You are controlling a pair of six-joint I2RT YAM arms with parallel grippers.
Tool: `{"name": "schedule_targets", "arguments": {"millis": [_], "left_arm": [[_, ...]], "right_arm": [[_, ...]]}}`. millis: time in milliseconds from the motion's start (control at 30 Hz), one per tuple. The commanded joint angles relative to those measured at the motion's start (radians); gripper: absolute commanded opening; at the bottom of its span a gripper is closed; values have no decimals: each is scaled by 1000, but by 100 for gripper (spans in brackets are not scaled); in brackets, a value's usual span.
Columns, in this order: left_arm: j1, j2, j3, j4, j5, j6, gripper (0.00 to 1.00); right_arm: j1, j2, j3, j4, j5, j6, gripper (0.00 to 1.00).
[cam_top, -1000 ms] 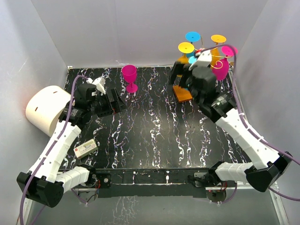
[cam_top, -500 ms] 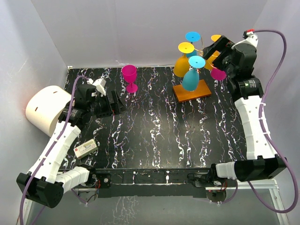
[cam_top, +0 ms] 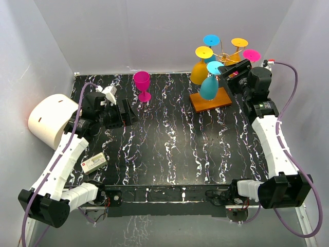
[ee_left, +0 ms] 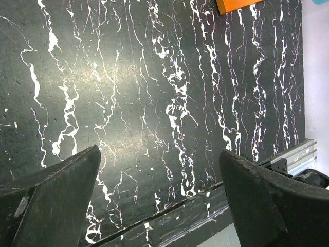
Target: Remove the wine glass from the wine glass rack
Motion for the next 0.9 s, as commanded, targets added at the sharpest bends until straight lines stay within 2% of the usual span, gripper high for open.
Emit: {"name": "schedule_targets", "arguments": {"millis": [0,400,667,867], "left_arm": [[-3,-8,39,-28,0,15,99],[-3,14,54,-20,7,21,99],[-3,8,56,-25,5,25,99],[-4,3,52,-35,-4,32,99]], "right_arm": [[-3,3,20,143,13,87,66],[-1,70,76,125,39,86,45],[-1,87,83,131,52,97,38],[-2,90,78,150,43,113,27]]}}
